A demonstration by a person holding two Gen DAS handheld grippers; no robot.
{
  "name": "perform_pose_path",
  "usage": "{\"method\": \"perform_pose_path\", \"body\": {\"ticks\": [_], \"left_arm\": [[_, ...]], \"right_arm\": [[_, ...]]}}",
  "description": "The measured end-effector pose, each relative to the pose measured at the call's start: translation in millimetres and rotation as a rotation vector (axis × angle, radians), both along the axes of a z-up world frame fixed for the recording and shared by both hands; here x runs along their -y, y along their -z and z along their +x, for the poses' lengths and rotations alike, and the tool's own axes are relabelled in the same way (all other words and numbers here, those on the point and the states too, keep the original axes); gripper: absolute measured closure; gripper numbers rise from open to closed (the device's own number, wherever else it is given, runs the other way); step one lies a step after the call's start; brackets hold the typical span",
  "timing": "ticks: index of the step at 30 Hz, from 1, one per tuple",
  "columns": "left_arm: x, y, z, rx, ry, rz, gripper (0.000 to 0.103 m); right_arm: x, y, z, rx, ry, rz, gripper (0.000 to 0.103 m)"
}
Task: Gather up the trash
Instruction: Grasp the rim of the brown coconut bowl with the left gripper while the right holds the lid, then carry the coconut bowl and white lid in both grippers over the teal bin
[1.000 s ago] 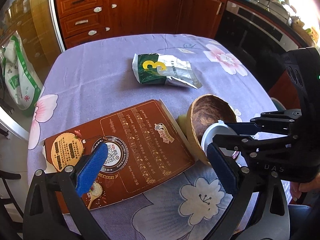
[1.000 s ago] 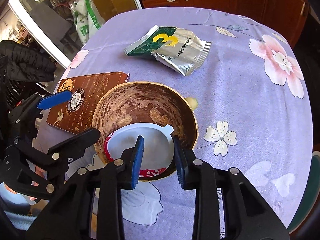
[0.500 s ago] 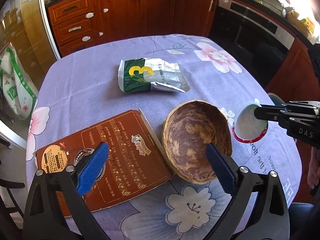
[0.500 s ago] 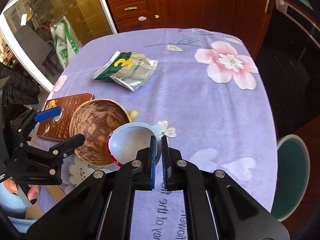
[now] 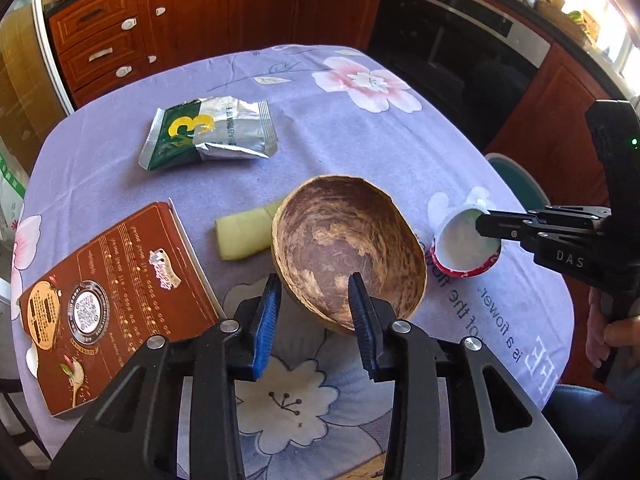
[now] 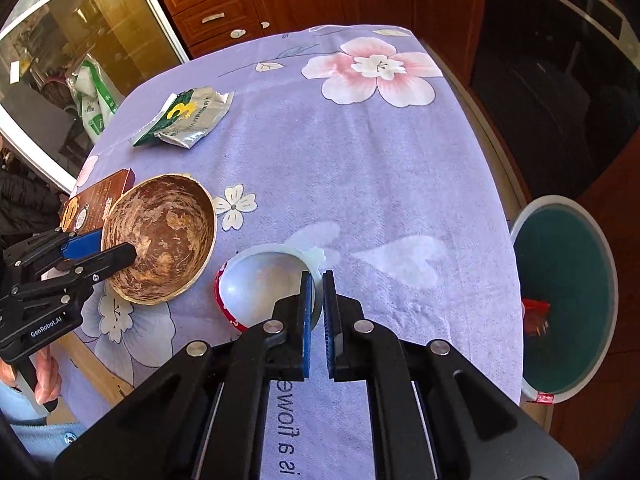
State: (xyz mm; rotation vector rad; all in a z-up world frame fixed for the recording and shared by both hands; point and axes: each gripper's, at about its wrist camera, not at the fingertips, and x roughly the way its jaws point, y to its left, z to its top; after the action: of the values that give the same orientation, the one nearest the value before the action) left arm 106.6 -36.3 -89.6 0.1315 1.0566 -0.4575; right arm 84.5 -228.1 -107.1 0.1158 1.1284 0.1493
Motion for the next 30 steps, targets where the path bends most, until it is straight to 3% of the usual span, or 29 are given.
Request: {"method": "perform_pose_path", "body": {"ticks": [4, 10, 13, 16, 22, 26, 28, 30], "left_arm": [[-2, 16, 2, -0.068, -0.028, 0.016, 0.067], [5, 14, 11, -0.074, -0.042, 0.016, 0.067], [15, 11, 4, -0.034, -0.019, 0.040, 0.084], [17, 2, -2, 0.003, -0.005, 0.041, 0.090], [14, 11, -1, -0.033, -0.043, 0.053, 0.084], [15, 5, -7, -0.003, -0.058, 0.051, 0.089], [17, -2, -15, 0.030, -0.053, 0.052, 0.092], [16, -9, -20, 0.063, -0.071, 0.065, 0.093]], "right_arm": [[1, 3, -2, -0.004, -0.009, 0.016, 0.097], [-3, 10, 0, -0.016, -0.031, 0.035, 0.097], [-4, 13, -1, -0.021, -0.036, 0.045, 0.094], [-3, 16, -2, -0.023, -0.039, 0.056, 0.091], [-7, 16, -2, 0.008, -0.047, 0.044, 0.088], [-11, 16, -3, 0.027, -0.050, 0.046, 0.079], [-13, 15, -4, 0.030, -0.053, 0.035, 0.082], [-12, 15, -7, 0.025, -0.059, 0.046, 0.091]]}}
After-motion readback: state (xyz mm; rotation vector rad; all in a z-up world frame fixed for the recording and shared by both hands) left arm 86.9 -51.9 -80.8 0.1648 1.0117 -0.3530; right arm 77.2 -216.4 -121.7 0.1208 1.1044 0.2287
